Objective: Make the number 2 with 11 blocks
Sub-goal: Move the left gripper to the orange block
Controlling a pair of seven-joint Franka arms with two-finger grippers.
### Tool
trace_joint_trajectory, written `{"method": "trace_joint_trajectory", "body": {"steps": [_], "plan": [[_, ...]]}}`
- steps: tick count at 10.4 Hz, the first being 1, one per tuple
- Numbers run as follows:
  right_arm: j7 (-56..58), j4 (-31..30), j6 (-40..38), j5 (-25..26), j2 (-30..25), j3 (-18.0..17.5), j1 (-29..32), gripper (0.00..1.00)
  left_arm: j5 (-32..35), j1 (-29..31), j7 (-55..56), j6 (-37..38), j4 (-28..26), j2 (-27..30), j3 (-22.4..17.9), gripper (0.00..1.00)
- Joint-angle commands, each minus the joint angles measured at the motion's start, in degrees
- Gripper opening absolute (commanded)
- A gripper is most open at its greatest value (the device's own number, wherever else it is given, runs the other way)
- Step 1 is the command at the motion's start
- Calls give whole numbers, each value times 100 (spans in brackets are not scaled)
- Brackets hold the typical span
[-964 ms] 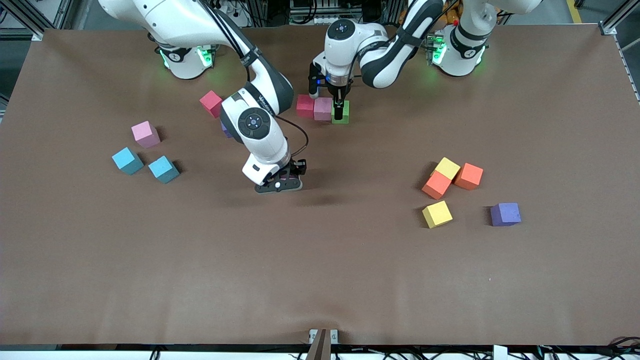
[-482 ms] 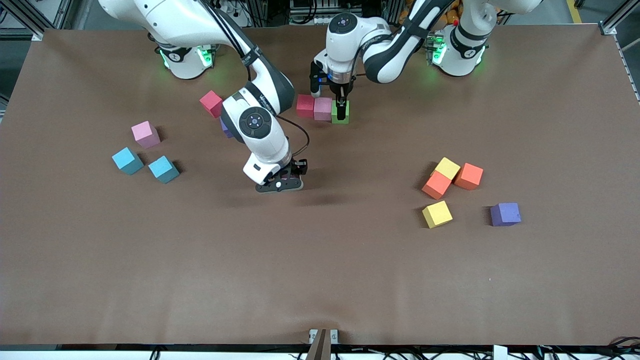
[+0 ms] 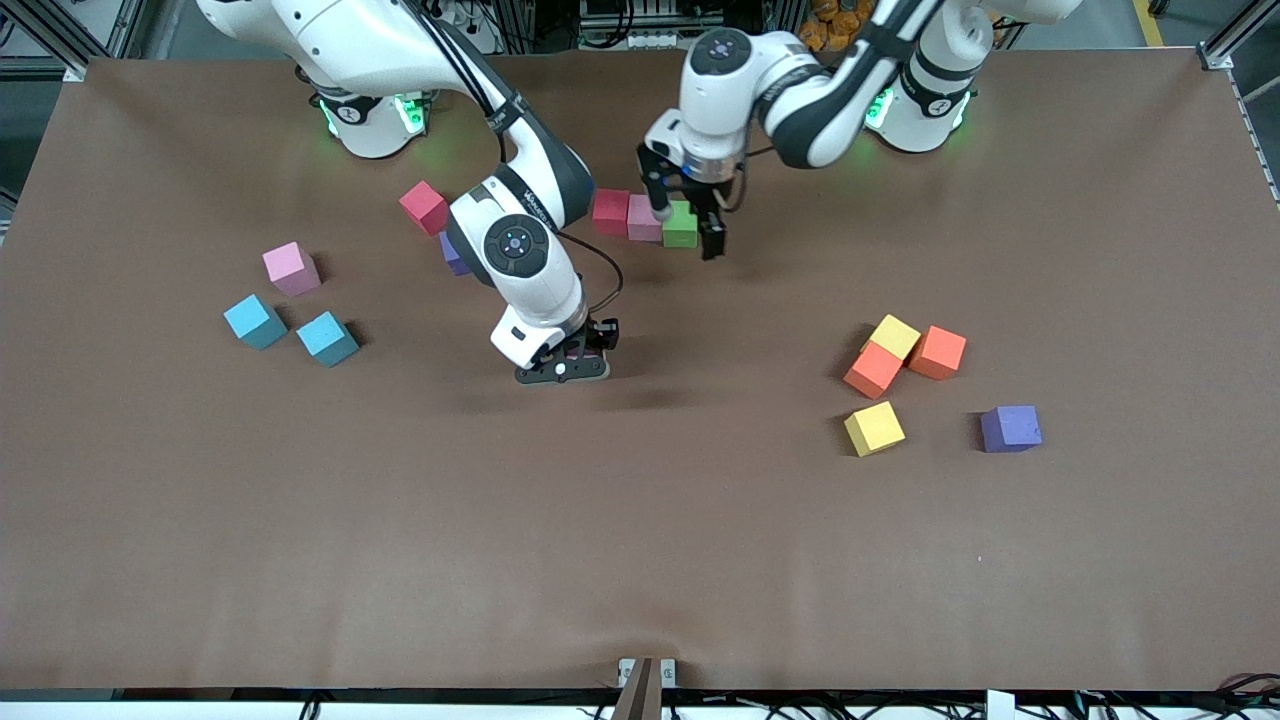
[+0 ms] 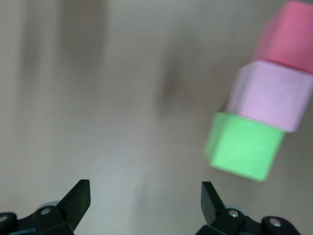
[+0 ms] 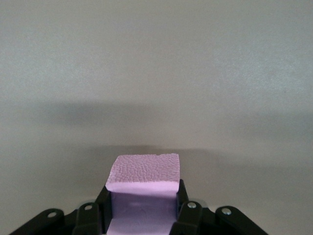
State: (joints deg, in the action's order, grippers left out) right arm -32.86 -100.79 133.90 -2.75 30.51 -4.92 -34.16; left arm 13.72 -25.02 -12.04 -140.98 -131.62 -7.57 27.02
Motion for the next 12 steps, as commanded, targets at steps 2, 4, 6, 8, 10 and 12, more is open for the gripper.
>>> {"method": "trace_joint_trajectory", "body": {"steps": [2, 4, 6, 8, 10, 12], "plan": [[-440, 192, -49, -42, 183, 17, -300, 34, -229, 742, -9, 800, 522, 327, -606, 100], [-765, 218, -31, -42, 271, 26, -555, 34, -431, 771, -18, 800, 769, 283, -1310, 100], [-950, 296, -22, -59, 437, 26, -731, 36, -432, 920, -8, 791, 866, 196, -1767, 100], [-1580, 559, -22, -51, 657, 26, -1152, 36, -423, 955, -9, 791, 1068, -163, -1928, 100], [-1820, 649, -31, -51, 711, 140, -1627, 37, -379, 973, -52, 712, 1051, -341, -2121, 100], [-1926, 623, -66, -59, 702, 140, -1830, 37, -422, 982, -535, 414, 1034, -621, -2130, 100]]}}
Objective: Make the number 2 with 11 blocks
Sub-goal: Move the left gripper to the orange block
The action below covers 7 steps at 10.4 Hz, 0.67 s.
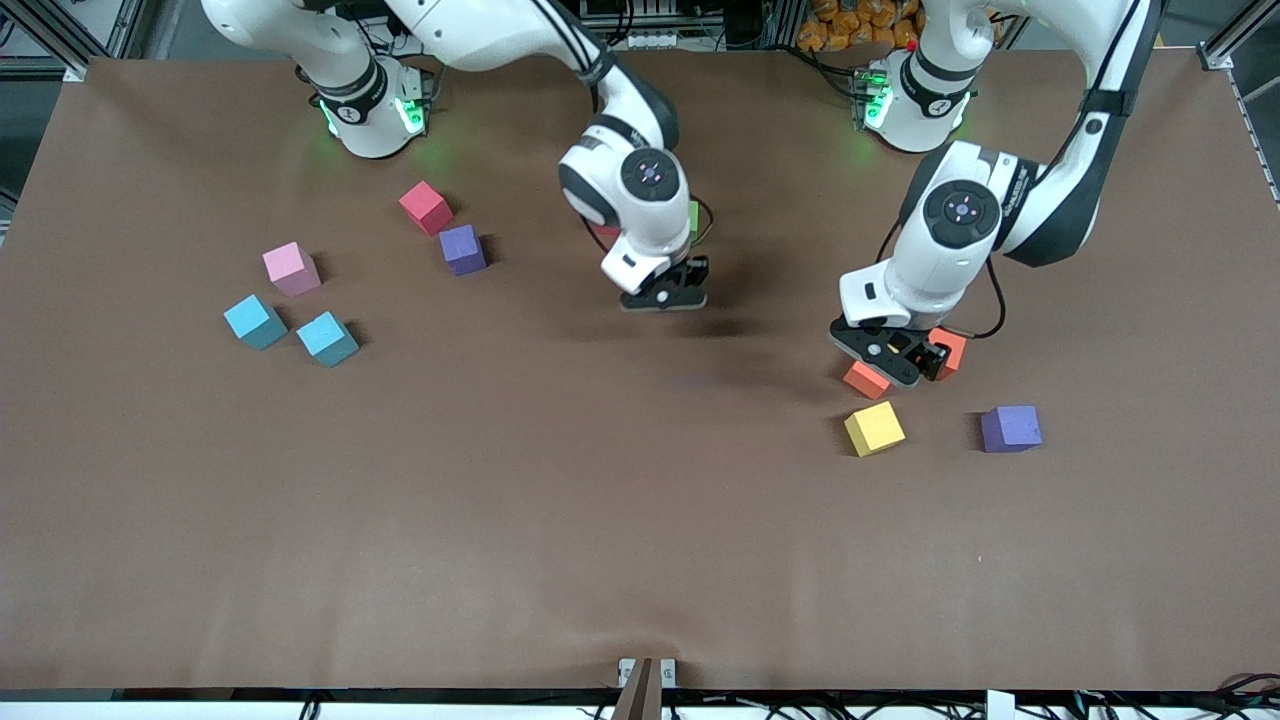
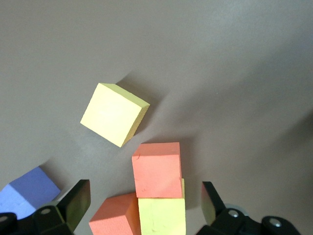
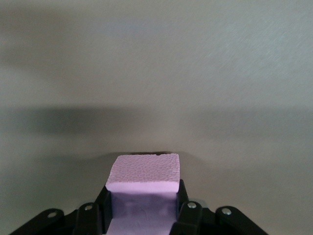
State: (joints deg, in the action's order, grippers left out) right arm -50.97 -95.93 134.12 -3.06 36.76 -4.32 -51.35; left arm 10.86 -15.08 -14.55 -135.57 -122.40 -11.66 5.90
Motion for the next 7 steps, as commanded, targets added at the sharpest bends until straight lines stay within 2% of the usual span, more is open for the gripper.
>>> {"method": "trace_joint_trajectory", "body": {"steps": [1, 3, 7], "plan": [[-228, 110, -96, -19, 68, 55, -129, 37, -145, -12, -285, -163, 93, -318, -80, 100], [-273, -13, -79, -19, 59, 19, -138, 37, -154, -12, -538, -469, 67, -555, -151, 100], [-572, -58, -44, -19, 76, -34, -261, 37, -681, -12, -654, -567, -4, -705, -274, 100]]}}
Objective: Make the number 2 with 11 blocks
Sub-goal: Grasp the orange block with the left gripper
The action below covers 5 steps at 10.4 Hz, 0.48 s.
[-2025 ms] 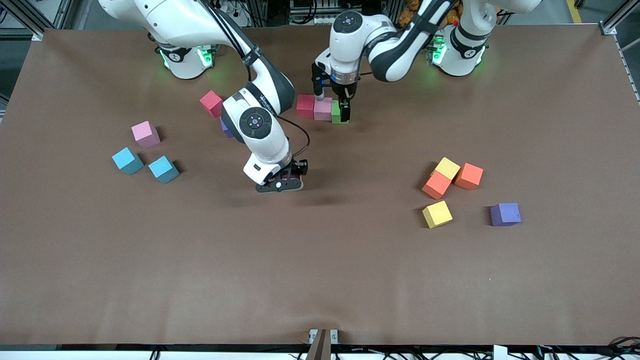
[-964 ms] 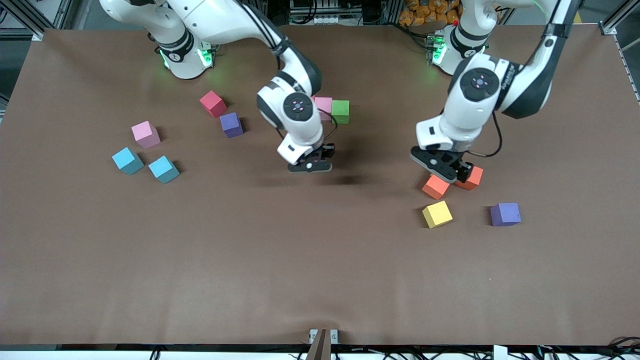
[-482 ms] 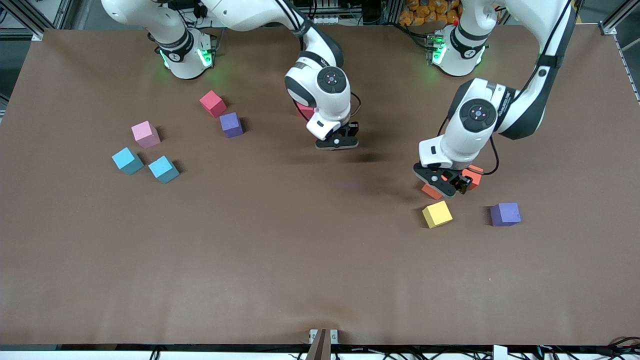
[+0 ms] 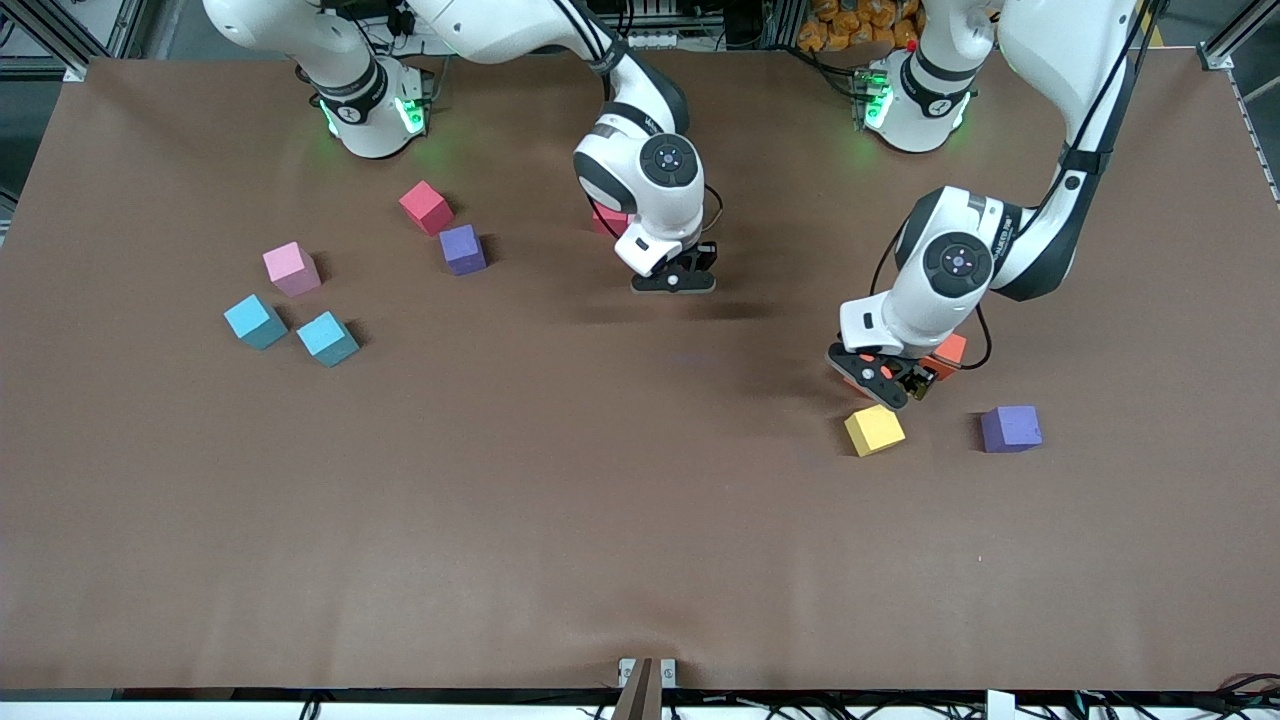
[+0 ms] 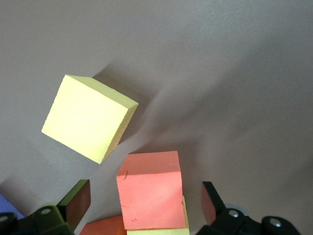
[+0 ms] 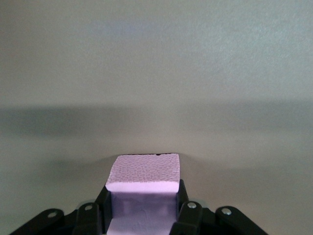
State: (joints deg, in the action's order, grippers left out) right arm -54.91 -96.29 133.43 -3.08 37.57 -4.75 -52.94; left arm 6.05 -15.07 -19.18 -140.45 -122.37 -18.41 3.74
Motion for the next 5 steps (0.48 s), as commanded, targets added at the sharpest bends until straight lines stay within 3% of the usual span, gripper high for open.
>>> {"method": "trace_joint_trajectory", "body": {"steps": [1, 5], "plan": [[-213, -56, 25, -18, -13, -43, -120, 37, -201, -14, -200, -97, -7, -75, -92, 100], [-310, -118, 87, -157, -31, -88, -129, 37, -209, -14, -288, -298, -7, -277, -189, 100]]}}
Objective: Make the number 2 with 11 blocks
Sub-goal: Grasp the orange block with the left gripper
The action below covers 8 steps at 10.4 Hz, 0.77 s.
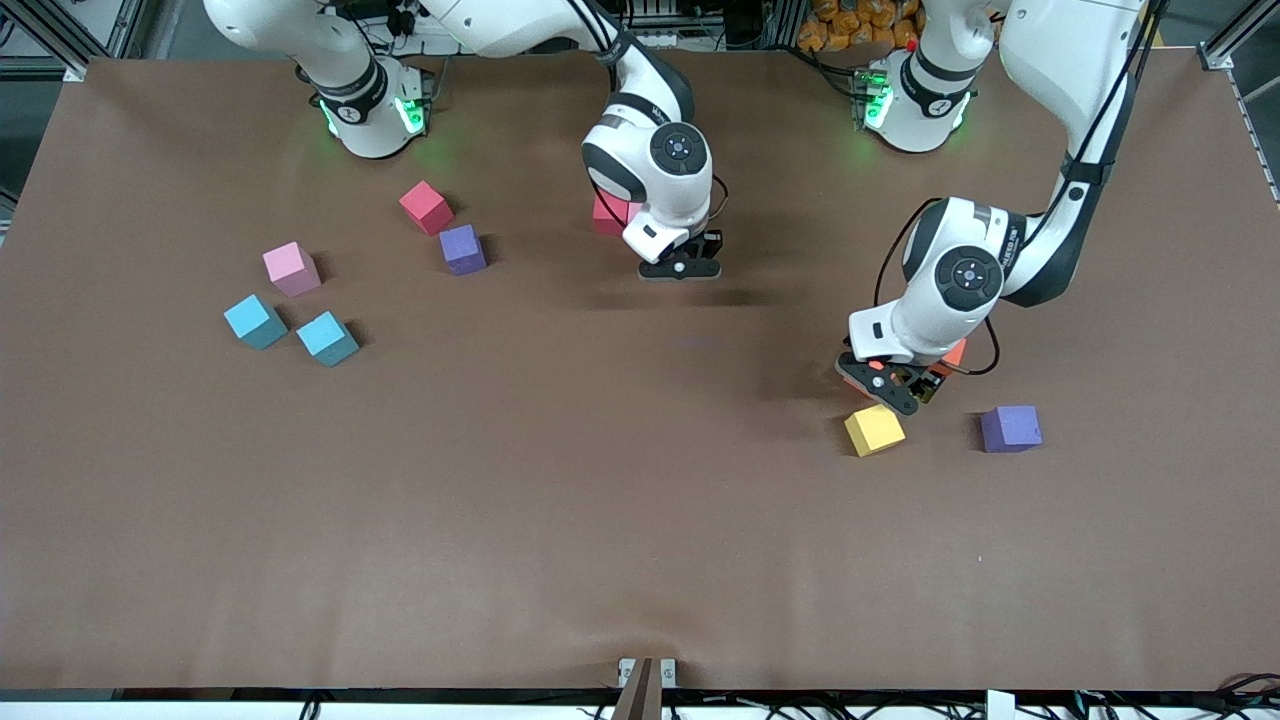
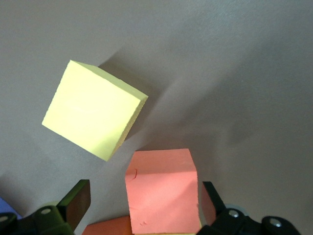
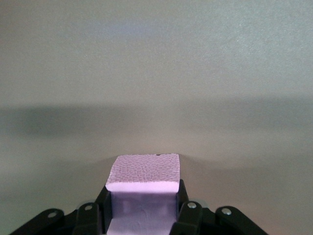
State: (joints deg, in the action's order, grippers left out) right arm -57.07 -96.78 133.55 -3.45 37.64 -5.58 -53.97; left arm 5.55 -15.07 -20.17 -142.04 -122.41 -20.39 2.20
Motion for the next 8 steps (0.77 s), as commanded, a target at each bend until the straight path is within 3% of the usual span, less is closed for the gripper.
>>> {"method": "trace_joint_trajectory", "body": {"steps": [1, 8], "plan": [[-94, -78, 179, -130, -38, -4, -34, 37, -203, -14, -189, -140, -3, -105, -44, 100], [-173, -184, 241, -130, -29, -4, -78, 38, -528, -5, -197, -140, -73, -149, -44, 100]]}}
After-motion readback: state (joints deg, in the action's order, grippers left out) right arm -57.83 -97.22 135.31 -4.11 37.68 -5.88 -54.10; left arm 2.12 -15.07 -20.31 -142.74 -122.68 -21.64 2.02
